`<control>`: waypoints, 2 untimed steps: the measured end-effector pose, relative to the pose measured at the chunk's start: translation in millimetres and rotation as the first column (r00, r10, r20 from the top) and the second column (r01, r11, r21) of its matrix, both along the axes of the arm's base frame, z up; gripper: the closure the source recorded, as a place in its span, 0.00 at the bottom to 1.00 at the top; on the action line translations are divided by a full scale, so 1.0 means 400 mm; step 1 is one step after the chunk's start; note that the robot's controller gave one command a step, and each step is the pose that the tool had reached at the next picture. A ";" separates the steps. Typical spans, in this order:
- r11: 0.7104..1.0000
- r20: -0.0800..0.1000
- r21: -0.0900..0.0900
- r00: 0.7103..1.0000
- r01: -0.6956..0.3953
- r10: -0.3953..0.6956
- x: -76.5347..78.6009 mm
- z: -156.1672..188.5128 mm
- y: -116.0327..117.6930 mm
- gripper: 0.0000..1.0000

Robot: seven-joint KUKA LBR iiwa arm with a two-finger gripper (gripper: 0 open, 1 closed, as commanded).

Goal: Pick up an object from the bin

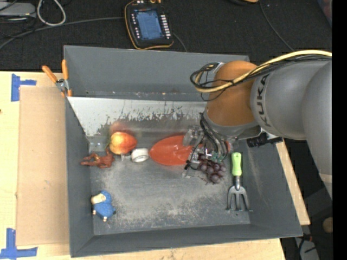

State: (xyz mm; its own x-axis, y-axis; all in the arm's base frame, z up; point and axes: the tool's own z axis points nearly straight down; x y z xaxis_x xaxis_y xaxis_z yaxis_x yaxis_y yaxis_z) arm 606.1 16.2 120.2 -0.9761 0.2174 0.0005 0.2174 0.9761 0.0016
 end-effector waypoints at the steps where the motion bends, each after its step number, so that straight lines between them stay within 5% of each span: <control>1: 0.999 0.006 -0.001 0.999 -0.044 0.044 0.034 -0.124 -0.158 0.00; 2: 0.995 0.002 0.006 0.995 0.098 -0.098 -0.001 -0.123 -0.188 0.00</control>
Offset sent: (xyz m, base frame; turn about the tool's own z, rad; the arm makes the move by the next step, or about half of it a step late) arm -0.0021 -0.0777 -0.0502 0.1024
